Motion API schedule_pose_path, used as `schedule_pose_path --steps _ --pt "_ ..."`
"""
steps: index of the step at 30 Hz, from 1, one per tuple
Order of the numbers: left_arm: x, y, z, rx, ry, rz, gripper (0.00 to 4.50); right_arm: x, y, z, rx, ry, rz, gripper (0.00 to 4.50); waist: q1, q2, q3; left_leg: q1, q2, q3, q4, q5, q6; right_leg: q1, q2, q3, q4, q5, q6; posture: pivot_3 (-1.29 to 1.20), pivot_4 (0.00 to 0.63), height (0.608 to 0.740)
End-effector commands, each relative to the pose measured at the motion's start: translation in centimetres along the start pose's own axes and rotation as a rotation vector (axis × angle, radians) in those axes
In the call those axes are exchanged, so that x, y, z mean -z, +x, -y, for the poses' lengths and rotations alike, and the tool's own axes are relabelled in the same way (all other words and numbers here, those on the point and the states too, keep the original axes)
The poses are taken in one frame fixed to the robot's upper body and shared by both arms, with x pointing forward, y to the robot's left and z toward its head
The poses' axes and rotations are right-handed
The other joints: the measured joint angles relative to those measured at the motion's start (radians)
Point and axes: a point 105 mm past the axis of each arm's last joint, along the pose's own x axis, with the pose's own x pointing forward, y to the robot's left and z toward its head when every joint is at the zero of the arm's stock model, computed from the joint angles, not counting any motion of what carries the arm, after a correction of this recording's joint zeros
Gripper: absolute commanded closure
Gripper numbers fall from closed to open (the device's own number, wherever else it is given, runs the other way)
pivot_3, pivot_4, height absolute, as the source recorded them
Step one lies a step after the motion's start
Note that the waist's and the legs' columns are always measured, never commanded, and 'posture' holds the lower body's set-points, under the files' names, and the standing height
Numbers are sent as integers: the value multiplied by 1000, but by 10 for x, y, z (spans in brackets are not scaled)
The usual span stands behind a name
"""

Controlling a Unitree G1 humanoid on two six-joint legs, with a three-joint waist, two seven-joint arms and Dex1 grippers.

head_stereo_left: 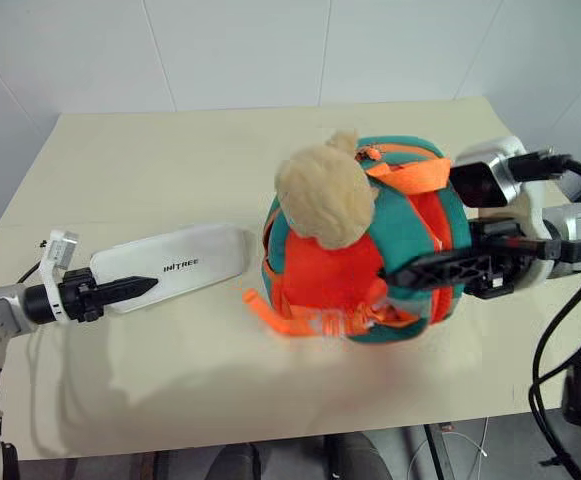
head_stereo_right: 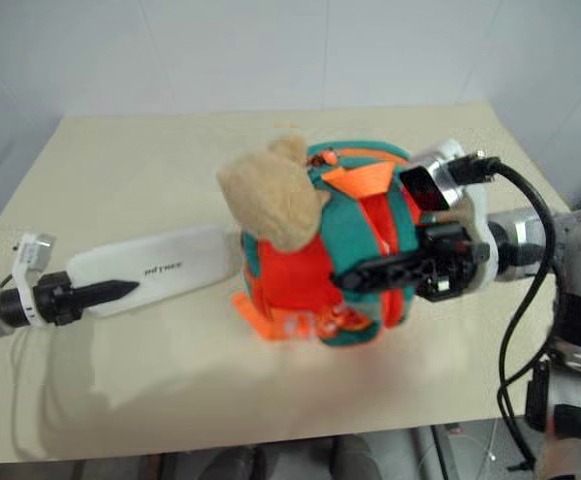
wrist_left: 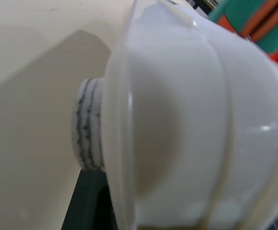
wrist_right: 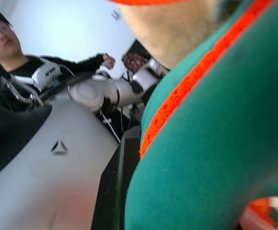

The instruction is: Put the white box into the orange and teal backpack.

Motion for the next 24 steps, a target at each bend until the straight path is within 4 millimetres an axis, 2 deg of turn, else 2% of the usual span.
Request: schedule_pose_path --steps 1,6,16,20,24 --pt "-12 0 13 51 67 60 3254 2 -3 7 43 -31 -3 3553 0 0 0 0 0 2 1 -3 4 0 0 0 0 0 0 0 150 740" --pt "-29 9 43 138 117 135 3254 10 7 9 -14 -26 -9 3553 -1 -1 0 -1 2 5 7 -6 6 0 0 1 2 0 0 0 150 740" --pt "-95 -15 99 234 225 406 3254 31 12 27 6 26 14 3553 0 -2 -1 0 4 2 9 -6 4 0 1 1 2 0 0 0 150 740" --pt "-105 -12 115 294 224 444 3254 32 12 35 23 29 24 3553 0 -2 -1 1 3 2 9 -6 4 1 1 2 3 0 0 0 150 740" --pt "-105 1 132 398 196 404 3254 34 13 40 29 27 24 3553 -1 -2 -1 1 3 3 10 -5 2 2 2 2 3 0 0 0 150 740"
